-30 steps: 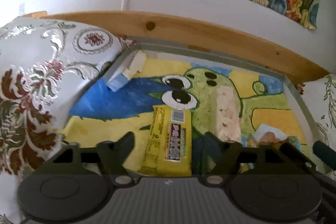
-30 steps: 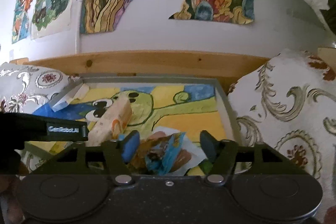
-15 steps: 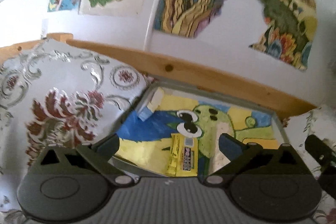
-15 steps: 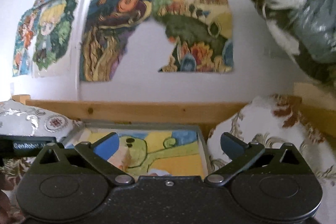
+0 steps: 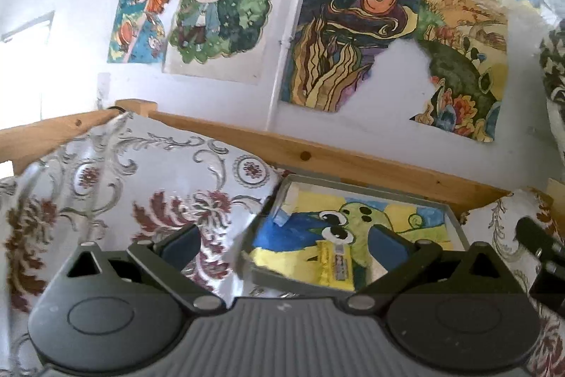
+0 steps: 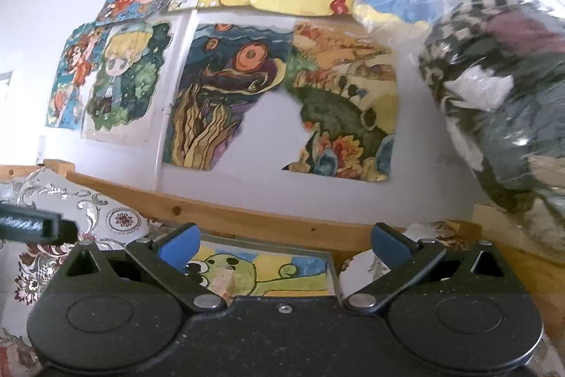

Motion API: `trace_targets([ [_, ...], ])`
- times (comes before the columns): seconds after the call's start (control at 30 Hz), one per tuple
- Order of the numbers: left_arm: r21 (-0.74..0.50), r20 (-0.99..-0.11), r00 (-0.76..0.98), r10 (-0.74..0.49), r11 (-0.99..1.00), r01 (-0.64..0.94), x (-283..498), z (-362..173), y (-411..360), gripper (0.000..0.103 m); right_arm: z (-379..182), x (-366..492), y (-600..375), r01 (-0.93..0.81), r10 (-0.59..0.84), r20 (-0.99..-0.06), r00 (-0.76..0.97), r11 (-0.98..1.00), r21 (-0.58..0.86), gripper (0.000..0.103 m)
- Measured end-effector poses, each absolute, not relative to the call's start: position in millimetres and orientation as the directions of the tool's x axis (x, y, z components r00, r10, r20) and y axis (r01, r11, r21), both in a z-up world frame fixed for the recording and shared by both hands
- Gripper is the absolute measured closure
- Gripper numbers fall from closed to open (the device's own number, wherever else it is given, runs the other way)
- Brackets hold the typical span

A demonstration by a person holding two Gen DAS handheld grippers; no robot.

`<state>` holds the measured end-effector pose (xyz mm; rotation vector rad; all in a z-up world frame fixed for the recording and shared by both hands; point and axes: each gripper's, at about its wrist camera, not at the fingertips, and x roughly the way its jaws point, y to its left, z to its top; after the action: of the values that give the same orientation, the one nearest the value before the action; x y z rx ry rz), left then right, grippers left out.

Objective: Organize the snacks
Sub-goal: 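Withdraw both open tools from the tray back over the snack pile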

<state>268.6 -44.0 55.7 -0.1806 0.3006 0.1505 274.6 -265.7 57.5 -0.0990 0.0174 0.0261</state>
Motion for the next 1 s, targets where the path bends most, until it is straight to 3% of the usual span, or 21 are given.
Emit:
trace_targets([
  [0.3,-0.17,-0.302,0.946,0.116,0.97,-0.173,218,43,-22,0.0,49,224,-260,0.0,-0.003,-0.044,0.999,0.999,-0.053,0.001],
  [1.0,-0.113,-0.358,0.929,0.097,0.983,-0.146,131,-2,6,0.0,3,128,-219,-0.072,0.051,-0.243,0.969,0.994,-0.078,0.001],
])
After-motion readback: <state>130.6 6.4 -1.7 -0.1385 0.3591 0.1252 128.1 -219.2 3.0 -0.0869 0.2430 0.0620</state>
